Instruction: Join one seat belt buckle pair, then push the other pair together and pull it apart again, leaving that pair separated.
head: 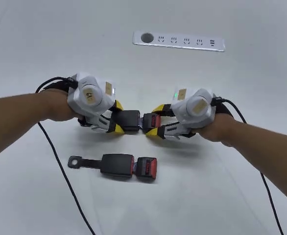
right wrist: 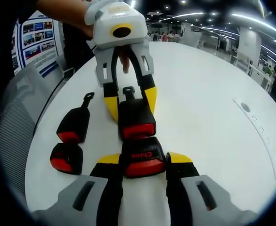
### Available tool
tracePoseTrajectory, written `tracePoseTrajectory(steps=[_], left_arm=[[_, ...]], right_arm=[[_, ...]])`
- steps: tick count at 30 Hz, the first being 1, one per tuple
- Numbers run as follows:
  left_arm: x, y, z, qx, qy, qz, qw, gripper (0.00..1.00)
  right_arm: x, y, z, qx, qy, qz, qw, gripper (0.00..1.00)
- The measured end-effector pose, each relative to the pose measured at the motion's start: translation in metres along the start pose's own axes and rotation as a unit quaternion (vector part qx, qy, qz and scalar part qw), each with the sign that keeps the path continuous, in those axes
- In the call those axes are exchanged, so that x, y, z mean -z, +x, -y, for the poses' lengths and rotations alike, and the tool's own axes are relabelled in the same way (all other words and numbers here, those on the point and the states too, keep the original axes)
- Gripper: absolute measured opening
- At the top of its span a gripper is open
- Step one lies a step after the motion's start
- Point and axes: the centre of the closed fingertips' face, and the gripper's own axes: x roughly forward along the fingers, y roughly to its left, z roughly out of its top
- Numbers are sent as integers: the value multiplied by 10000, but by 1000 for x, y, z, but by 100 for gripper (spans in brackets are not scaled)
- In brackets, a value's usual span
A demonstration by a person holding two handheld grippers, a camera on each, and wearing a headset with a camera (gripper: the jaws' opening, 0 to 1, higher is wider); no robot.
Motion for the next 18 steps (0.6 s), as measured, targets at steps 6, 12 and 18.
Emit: tracePoseTrajectory(steps=[6, 12, 18], left_arm=[[-1, 1, 1, 43, 62, -40, 10000, 34], [-1, 0, 2, 72, 117, -66, 9999, 34], [-2, 0, 2, 110, 226, -104, 9996, 34]], right_arm=[[0, -1, 0, -2, -48, -18, 10000, 34], [0, -1, 0, -14, -103, -53, 9999, 35], [0, -2, 0, -24, -138, -65, 9999, 35]])
